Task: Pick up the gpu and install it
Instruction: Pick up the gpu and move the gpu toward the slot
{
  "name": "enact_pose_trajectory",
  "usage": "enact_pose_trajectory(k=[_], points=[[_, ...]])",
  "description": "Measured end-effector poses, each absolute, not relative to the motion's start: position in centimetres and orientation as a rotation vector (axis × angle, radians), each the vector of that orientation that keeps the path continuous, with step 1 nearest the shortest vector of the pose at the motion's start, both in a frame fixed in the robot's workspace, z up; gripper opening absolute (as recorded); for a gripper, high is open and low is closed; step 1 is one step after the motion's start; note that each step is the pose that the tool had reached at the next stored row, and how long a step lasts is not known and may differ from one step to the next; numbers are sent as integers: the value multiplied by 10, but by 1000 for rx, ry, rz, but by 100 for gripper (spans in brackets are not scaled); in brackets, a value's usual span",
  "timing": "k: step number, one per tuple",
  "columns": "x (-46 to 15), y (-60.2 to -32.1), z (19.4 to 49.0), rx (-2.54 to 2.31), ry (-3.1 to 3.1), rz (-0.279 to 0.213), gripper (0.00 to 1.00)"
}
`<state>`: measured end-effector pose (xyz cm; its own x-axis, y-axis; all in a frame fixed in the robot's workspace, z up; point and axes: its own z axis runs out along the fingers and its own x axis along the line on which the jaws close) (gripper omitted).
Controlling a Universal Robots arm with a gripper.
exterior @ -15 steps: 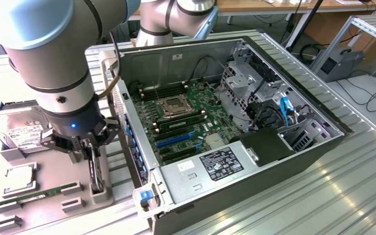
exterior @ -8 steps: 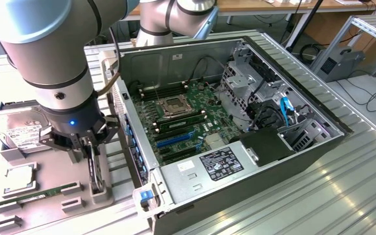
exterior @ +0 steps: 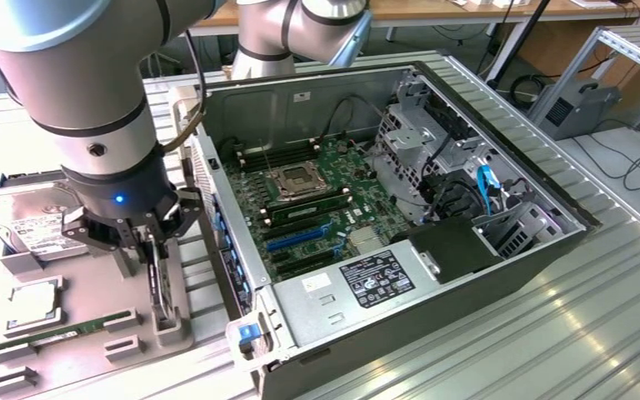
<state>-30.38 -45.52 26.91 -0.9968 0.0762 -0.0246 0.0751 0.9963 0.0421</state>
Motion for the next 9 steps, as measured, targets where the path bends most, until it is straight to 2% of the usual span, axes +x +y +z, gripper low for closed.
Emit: enact_pose_trajectory(k=[9], points=[[-304, -455, 279, 118, 3112, 64, 26]])
